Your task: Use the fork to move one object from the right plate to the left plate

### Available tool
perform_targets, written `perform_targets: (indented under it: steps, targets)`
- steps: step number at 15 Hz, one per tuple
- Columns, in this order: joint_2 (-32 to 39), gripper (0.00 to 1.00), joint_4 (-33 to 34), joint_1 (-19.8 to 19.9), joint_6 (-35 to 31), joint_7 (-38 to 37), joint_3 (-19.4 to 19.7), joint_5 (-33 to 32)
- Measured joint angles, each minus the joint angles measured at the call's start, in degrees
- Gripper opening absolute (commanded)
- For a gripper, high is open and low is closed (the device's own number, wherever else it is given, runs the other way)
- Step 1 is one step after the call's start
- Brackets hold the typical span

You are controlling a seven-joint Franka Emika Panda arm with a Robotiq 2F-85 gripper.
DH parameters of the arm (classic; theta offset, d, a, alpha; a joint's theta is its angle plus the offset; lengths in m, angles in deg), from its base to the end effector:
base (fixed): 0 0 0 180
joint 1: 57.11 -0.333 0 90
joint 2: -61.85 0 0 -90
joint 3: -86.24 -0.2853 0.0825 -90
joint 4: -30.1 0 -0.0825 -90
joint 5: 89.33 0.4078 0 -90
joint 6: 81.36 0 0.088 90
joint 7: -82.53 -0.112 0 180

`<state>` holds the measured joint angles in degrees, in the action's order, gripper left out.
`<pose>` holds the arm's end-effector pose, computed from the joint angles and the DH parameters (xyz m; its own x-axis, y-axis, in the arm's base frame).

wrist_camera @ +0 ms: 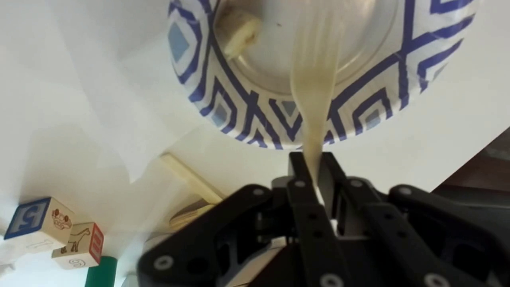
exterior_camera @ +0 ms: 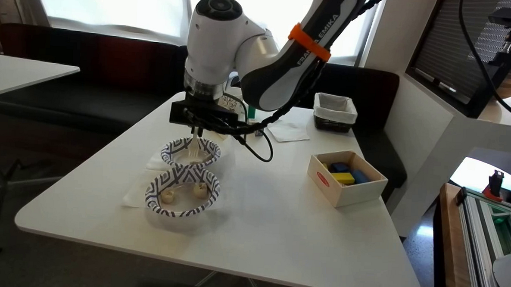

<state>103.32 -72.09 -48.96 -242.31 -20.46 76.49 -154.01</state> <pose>0.6571 0.0564 0.1267 0.5795 -0.6728 0.4598 -0.6789 -0.7107 -0.1844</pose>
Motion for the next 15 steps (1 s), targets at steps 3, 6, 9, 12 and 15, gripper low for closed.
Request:
perform_targets:
  steps: [3,6,9,12,15]
  targets:
    - [-0.2,0.03,0.2,-2.3,2.4,-1.3,1.5,-2.3]
    - [-0.2,0.03,0.2,-4.3,4.5,-1.7,2.3,-3.3]
    - [0.0,0.03,0.2,-5.6,5.8,-1.7,2.6,-3.5]
    - [0.3,0.03,0.2,-6.6,6.0,-1.6,2.6,-3.5]
    - [0.7,0.03,0.1,-7.2,6.0,-1.1,2.5,-3.5]
